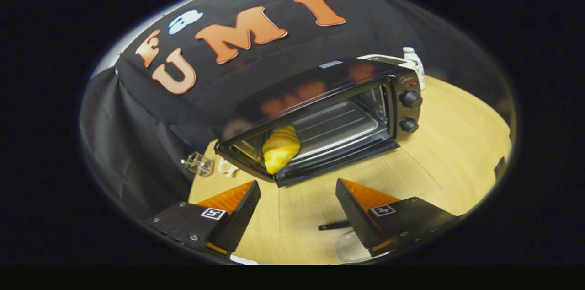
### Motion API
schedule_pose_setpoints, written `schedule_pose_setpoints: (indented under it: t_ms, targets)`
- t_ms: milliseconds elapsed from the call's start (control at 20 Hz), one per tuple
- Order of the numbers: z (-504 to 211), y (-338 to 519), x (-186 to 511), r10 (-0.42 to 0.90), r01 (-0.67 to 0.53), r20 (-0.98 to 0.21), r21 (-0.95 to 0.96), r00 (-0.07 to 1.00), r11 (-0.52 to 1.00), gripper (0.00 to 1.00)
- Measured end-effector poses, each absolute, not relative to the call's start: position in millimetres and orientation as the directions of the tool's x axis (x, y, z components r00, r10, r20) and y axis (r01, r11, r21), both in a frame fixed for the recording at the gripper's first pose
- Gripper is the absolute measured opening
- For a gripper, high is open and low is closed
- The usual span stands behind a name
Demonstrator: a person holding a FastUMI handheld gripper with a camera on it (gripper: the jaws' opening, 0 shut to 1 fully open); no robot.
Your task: Open the toaster oven, put the food inside, and close the toaster oven door.
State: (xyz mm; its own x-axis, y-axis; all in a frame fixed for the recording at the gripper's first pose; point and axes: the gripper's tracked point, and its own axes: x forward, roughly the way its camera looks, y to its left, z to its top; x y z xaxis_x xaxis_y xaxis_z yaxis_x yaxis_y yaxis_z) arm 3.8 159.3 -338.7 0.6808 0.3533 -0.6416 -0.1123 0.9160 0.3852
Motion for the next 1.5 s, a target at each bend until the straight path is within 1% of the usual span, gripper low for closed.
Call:
schedule_pose_setpoints:
  t_ms: [200,400,700,850,1350,1500]
  targets:
    - [-353,132,-30,0.244,-0.169,-0.716,0.176,0.654,0.97,0.99]
    - [-376,116,-55,0.192,-0.196,-0.768,0.089,0.611,0.977,0.99]
    - [-416,97,-76,0.136,-0.208,-0.831,0.025,0.54,0.978,0.99]
    - [-428,94,-80,0.12,-0.213,-0.845,0.007,0.521,0.977,1.0]
    - [-447,98,-70,0.113,-0.203,-0.866,0.014,0.488,0.979,0.99]
    - [-442,99,-68,0.113,-0.214,-0.848,0.0,0.517,0.977,1.0]
